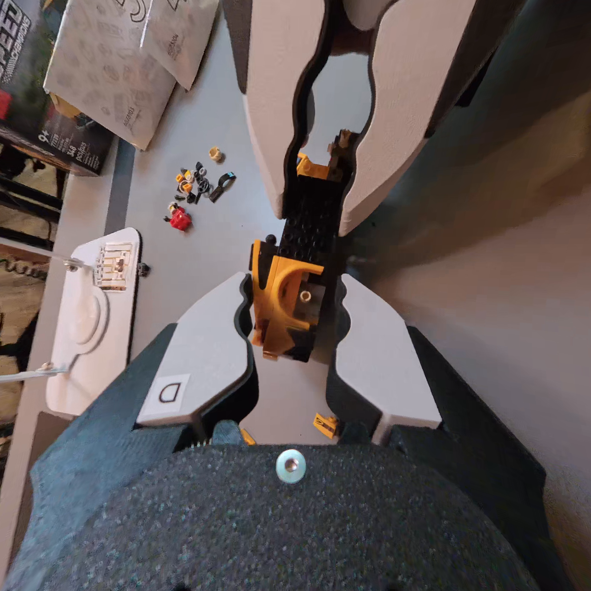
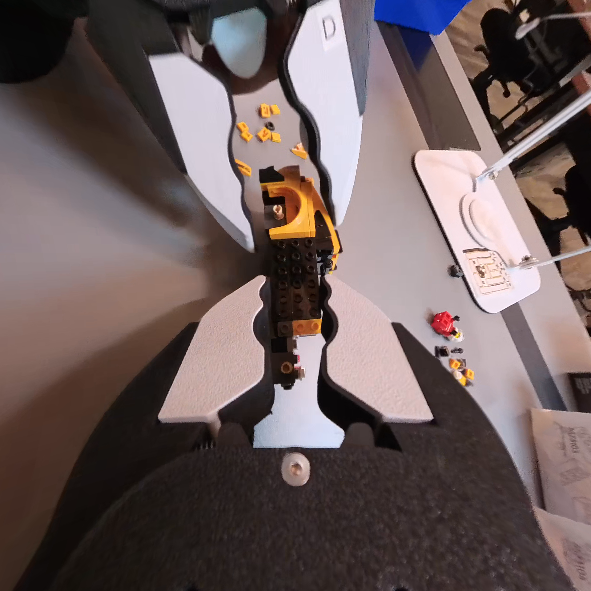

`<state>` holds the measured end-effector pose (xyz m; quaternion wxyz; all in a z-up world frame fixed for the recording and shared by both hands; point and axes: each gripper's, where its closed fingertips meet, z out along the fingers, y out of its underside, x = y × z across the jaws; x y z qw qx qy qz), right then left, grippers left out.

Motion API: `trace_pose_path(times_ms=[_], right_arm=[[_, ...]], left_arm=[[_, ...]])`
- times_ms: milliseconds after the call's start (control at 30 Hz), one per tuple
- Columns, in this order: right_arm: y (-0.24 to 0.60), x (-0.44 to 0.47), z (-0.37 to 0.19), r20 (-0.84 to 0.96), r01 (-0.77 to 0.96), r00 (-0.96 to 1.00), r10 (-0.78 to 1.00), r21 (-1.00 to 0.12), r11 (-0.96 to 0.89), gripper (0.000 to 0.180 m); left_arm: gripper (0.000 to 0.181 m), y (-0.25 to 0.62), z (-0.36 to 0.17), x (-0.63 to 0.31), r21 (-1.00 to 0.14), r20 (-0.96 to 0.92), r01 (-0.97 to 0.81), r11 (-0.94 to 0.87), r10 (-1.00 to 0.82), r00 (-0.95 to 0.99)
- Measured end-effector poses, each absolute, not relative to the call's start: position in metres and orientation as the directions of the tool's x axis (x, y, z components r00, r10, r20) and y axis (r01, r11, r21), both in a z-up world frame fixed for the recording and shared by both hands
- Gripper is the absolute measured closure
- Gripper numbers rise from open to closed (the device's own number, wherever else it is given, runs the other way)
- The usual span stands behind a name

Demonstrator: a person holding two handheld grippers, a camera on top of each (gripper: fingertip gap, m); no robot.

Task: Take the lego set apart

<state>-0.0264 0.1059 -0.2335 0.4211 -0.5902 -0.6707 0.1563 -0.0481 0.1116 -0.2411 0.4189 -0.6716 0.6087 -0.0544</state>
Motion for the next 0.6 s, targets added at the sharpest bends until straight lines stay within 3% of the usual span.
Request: trace_pose_path(times_ms=[100,267,433,600], right_arm=[[0.103,-0.029,-0.229,0.414,0.652,0.042,0.91,-0.701,0.288,0.152],[0.101,-0.028,-0.208,0.383,0.558,0.063,0.922,-0.779,0.286,0.15],[0.108,-0.006,-0.186,0.181,0.434,0.058,0.982,-0.89,0.139,0.109],[0.123,0.002,-0.235,0.149,0.563,0.056,0.987,-0.821,0.092,0.108]], left_arm=[[0.137,0.115,-0.24,-0.05,-0.624,-0.452,-0.776,0.093,-0.853,0.262],[0.137,0.115,-0.236,-0.052,-0.717,-0.363,-0.695,0.051,-0.879,0.31],[0.138,0.123,-0.236,-0.06,-0.83,-0.193,-0.554,-0.057,-0.903,0.383],[0.138,0.122,-0.228,-0.06,-0.886,-0.08,-0.45,-0.115,-0.917,0.391]])
